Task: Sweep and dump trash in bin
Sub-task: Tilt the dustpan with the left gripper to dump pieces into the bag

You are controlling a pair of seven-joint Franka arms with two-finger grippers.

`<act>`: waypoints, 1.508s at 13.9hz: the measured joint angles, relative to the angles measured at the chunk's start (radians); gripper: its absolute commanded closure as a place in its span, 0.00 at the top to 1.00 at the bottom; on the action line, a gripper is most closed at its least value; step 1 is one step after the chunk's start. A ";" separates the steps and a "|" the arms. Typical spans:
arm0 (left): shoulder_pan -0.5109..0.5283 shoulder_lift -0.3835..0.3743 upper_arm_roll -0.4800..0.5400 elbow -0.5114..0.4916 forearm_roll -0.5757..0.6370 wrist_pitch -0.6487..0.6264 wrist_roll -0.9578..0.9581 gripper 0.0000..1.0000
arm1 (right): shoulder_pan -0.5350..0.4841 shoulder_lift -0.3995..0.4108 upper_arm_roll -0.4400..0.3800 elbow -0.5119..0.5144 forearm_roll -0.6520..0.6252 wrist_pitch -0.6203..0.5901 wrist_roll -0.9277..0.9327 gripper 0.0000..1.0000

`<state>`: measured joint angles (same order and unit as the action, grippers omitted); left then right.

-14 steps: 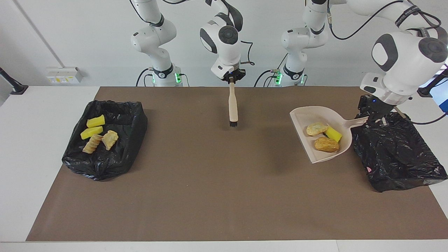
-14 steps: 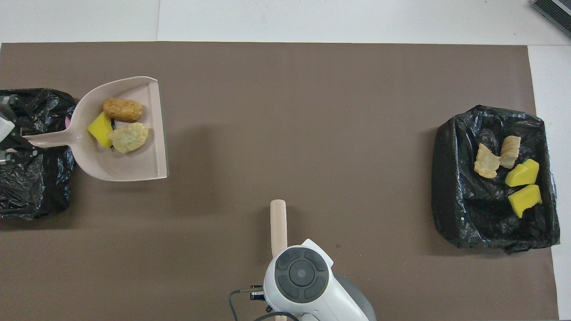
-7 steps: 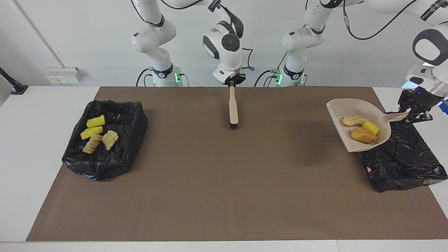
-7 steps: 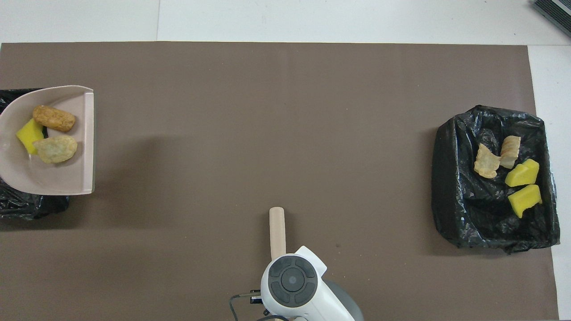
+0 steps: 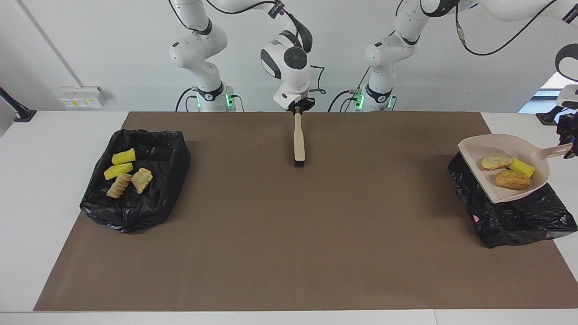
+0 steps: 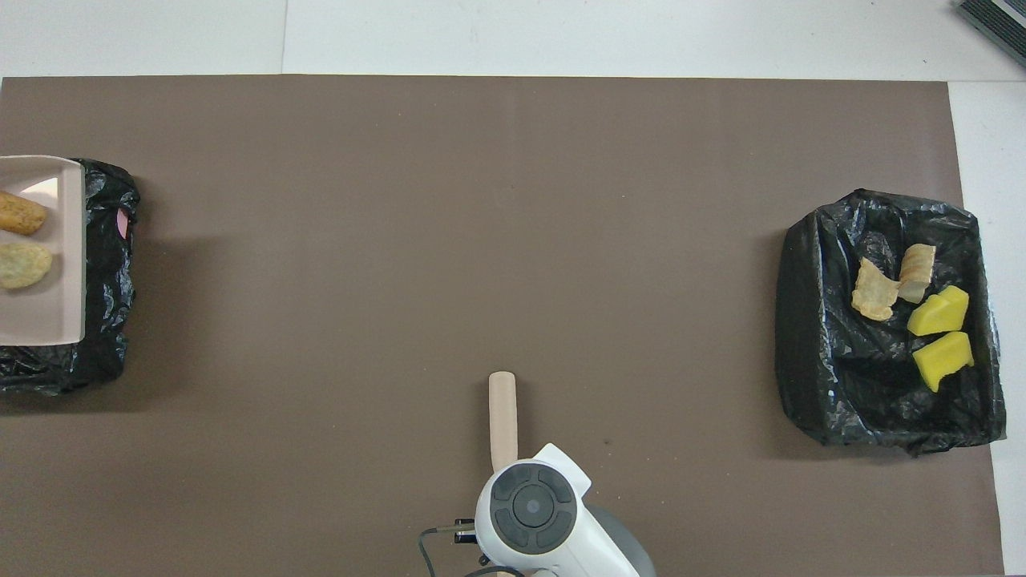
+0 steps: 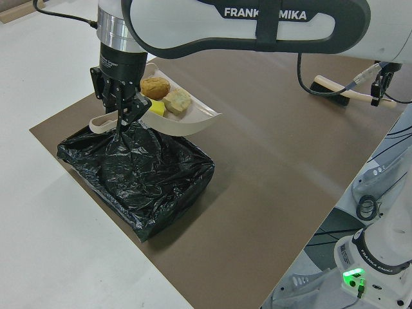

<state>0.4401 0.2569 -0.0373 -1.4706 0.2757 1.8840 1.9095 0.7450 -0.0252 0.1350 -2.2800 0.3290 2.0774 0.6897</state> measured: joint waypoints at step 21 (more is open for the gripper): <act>-0.104 -0.126 -0.013 -0.293 0.898 0.079 -0.592 0.00 | 0.002 0.016 -0.001 -0.013 0.000 0.006 -0.047 0.56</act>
<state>0.3360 0.1309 -0.0498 -1.7636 1.1741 1.9625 1.3177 0.7470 -0.0095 0.1340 -2.2927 0.3290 2.0834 0.6427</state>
